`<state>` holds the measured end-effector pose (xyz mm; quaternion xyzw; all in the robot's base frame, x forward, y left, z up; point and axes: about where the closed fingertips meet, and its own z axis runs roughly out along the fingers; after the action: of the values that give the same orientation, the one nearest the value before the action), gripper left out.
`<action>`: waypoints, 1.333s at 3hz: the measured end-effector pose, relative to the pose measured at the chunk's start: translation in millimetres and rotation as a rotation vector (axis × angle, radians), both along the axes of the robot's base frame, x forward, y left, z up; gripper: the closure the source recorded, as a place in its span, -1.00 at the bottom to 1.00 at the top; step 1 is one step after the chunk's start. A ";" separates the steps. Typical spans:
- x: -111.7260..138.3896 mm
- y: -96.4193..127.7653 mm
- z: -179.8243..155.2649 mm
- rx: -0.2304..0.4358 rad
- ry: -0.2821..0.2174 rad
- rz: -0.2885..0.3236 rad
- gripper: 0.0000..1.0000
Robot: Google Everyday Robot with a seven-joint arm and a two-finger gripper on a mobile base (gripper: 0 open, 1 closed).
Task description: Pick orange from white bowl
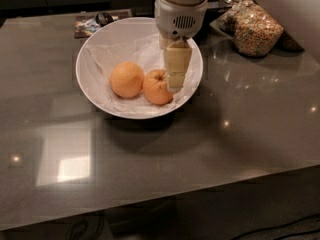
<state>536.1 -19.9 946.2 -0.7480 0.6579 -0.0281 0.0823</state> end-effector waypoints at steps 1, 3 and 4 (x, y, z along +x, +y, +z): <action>4.1 13.2 -3.5 -0.002 0.014 0.027 -0.48; 12.8 26.4 -19.0 0.003 0.061 0.039 -0.34; 17.9 30.2 -26.5 -0.006 0.074 0.035 -0.32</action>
Offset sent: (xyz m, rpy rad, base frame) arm -0.0096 0.0117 -0.0242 -0.0678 0.1636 0.0511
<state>554.1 10.3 919.8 -0.7602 0.6473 -0.0010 0.0560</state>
